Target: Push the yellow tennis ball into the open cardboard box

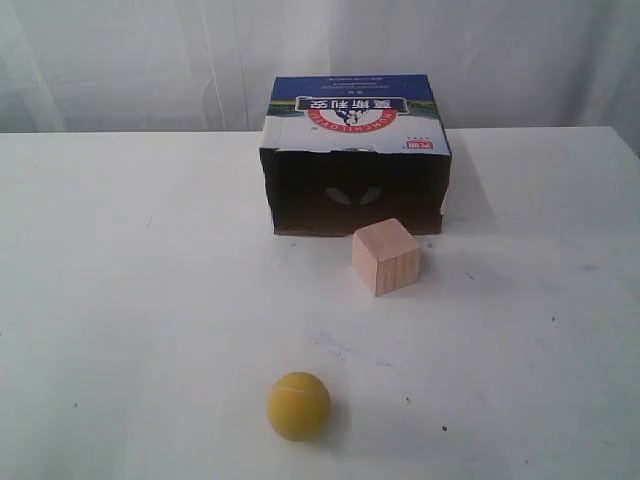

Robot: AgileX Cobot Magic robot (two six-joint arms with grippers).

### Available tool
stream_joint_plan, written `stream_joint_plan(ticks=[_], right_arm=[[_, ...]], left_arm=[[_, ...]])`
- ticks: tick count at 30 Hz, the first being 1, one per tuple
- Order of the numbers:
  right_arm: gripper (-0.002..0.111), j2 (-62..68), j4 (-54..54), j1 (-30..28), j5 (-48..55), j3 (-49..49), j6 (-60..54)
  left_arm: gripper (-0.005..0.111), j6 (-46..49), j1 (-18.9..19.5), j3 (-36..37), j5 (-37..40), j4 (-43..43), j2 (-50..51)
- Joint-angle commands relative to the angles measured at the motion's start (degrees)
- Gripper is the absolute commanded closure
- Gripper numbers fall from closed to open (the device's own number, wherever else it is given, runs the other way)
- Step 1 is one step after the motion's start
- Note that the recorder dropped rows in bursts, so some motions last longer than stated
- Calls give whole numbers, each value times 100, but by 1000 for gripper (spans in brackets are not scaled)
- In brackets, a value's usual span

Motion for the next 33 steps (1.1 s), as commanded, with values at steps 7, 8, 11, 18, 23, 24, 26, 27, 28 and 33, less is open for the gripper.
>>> stream_joint_plan(ticks=[7,8,11,18,23,24,26,27,28,33], right_arm=[[108,-32,0,-52,-84,7,7],[108,-32,0,-52,-84,7,7],[108,-32,0,-52,-84,7,7],[108,-32,0,-52,-70,7,7],[108,-32,0,-52,-70,7,7],[108,-32,0,-52,-70,7,7],[108,-32,0,-52,-81,7,7],[108,-32,0,-52,-102,7,7],[108,-32,0,-52,-129,7,7],[108,-32,0,-52,-449,7,7]], left_arm=[[107,-42,-20,26,-962,-2028,-25],[107,-42,-20,26,-1062,-2028,-25],[107,-42,-20,26,-1383,-2028,-25],[107,-410,-20,26,-2317,-2028,-25],[107,-1078,-31,-242,-3019,-1373,52],[107,-1202,-31,-431,-2771,-794,198],[107,-1445,-33,-878,-2235,373,588],[107,-1504,-33,-1115,-1975,910,861],[107,-1502,-33,-1370,-1693,1288,1169],[107,-365,-459,-2808,-187,1487,3136]])
